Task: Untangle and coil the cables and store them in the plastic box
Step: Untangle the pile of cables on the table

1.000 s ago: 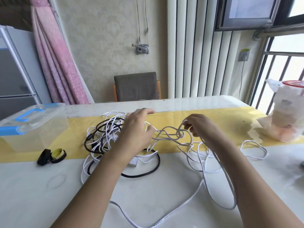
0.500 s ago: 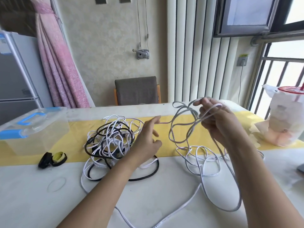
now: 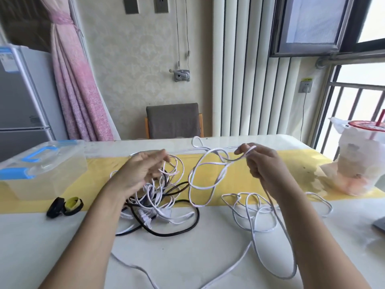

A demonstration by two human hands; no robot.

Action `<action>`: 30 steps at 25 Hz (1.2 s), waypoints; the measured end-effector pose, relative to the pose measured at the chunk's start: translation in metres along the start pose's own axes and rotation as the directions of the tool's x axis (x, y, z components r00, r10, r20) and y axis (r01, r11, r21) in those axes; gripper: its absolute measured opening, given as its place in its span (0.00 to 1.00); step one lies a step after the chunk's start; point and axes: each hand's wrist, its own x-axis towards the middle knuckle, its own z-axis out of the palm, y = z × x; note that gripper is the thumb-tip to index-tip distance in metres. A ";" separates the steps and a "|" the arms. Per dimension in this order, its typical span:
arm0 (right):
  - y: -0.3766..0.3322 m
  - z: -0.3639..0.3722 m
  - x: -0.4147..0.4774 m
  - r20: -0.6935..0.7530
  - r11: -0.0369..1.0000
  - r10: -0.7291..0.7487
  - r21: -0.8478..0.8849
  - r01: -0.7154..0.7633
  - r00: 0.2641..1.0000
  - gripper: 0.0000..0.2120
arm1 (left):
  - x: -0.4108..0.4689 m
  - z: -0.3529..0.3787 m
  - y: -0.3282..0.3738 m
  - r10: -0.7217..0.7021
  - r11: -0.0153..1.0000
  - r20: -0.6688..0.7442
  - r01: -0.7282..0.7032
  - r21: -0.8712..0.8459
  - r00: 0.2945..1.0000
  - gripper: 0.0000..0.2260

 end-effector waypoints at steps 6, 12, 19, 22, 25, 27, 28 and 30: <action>-0.003 0.016 -0.002 -0.213 0.966 -0.236 -0.157 0.205 0.948 0.13 | 0.007 -0.009 -0.005 0.292 0.956 -0.583 -0.256 0.145 0.758 0.12; -0.006 -0.026 0.006 -0.636 0.990 -0.069 0.048 0.129 0.768 0.12 | 0.000 -0.053 -0.001 0.193 0.952 -0.913 -0.293 0.086 0.360 0.14; -0.009 0.006 -0.004 -0.288 0.990 -0.082 0.091 0.112 0.954 0.14 | -0.003 -0.006 -0.013 0.803 0.436 -0.383 -0.012 0.900 0.457 0.26; -0.020 0.019 -0.011 -0.002 0.983 -0.088 0.161 0.087 0.996 0.13 | -0.006 0.066 -0.015 0.748 0.309 0.086 -0.460 0.832 0.658 0.29; -0.025 0.024 -0.017 0.268 0.961 -0.070 0.277 -0.007 0.961 0.09 | -0.013 0.106 -0.044 0.329 0.444 0.329 -0.453 0.773 0.885 0.30; -0.026 0.021 -0.016 0.298 0.952 -0.051 0.302 -0.044 0.953 0.10 | -0.014 0.104 -0.057 -0.015 0.583 0.283 -0.222 0.782 0.959 0.19; -0.026 0.017 -0.014 0.248 0.947 -0.039 0.317 -0.043 0.968 0.13 | -0.013 0.100 -0.057 -0.058 0.634 0.238 -0.149 0.758 0.969 0.12; -0.024 0.002 -0.007 0.045 0.937 -0.010 0.350 -0.007 0.999 0.16 | -0.007 0.087 -0.049 0.050 0.679 0.128 -0.128 0.723 0.991 0.05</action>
